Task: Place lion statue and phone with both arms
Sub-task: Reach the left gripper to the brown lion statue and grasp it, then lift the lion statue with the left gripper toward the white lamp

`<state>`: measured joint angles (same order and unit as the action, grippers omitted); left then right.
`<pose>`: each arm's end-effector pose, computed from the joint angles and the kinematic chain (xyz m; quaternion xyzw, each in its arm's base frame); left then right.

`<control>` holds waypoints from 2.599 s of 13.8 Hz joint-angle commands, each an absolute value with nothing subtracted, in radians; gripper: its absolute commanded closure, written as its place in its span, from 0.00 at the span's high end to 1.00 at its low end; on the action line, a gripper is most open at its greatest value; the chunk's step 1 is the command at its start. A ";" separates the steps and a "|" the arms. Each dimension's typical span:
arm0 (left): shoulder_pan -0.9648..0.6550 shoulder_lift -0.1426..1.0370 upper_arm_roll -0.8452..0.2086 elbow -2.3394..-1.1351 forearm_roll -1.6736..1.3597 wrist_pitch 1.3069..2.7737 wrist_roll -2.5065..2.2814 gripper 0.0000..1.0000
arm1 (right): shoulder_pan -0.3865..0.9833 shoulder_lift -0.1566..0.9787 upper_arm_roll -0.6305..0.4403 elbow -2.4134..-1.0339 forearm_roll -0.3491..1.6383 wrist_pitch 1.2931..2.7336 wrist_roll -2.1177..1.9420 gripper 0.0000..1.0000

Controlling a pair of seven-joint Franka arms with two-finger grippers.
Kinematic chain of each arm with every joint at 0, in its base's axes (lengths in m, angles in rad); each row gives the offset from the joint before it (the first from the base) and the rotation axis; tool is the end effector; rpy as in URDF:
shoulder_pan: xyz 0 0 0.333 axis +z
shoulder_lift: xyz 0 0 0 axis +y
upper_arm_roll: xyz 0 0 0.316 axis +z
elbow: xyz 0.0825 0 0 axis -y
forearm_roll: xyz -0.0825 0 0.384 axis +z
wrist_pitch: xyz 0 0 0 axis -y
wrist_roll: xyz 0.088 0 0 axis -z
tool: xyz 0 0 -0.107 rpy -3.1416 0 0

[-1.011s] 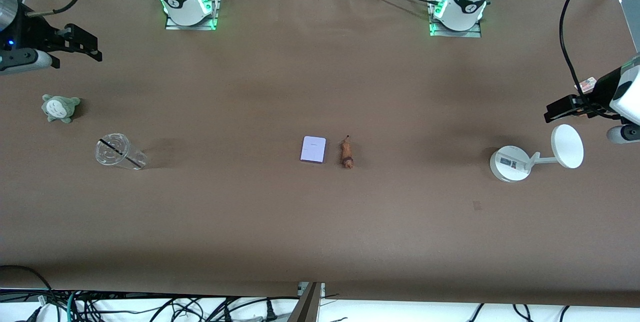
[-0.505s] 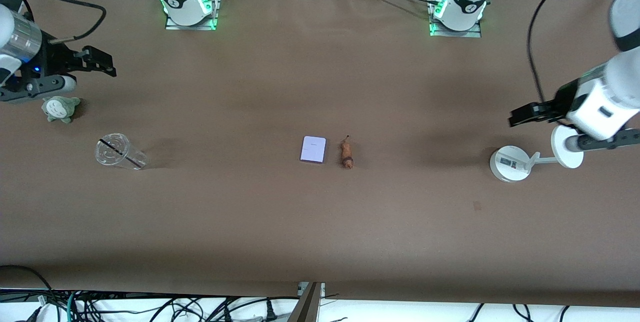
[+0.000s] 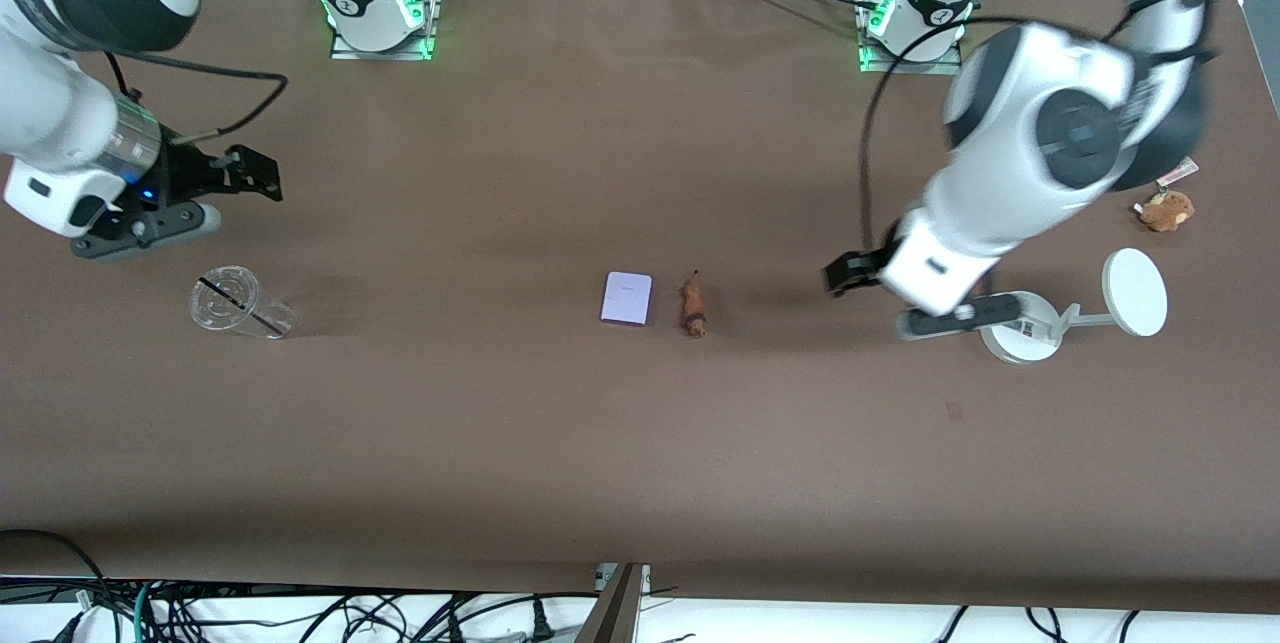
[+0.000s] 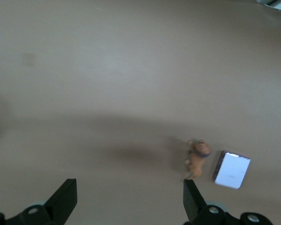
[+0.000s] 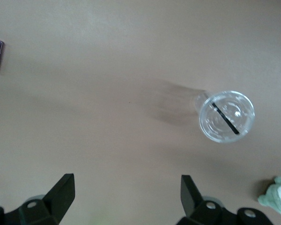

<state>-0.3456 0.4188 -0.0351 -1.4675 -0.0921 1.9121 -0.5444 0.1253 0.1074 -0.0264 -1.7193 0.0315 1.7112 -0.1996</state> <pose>0.6352 -0.2574 0.4432 0.9938 0.0980 -0.0110 0.0511 0.5802 0.0611 0.5046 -0.9876 -0.1454 0.0569 0.0169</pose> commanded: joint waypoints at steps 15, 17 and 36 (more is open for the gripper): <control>-0.641 0.762 -0.040 -1.483 0.152 2.281 -0.915 1.00 | 0.141 0.150 -0.029 -1.655 0.061 1.717 -0.160 1.00; -0.643 0.781 -0.043 -1.483 0.189 2.293 -0.942 1.00 | 0.141 0.150 -0.029 -1.655 0.061 1.717 -0.160 1.00; -0.579 0.730 -0.043 -1.486 0.201 2.252 -0.860 0.00 | 0.140 0.150 -0.029 -1.655 0.061 1.718 -0.160 1.00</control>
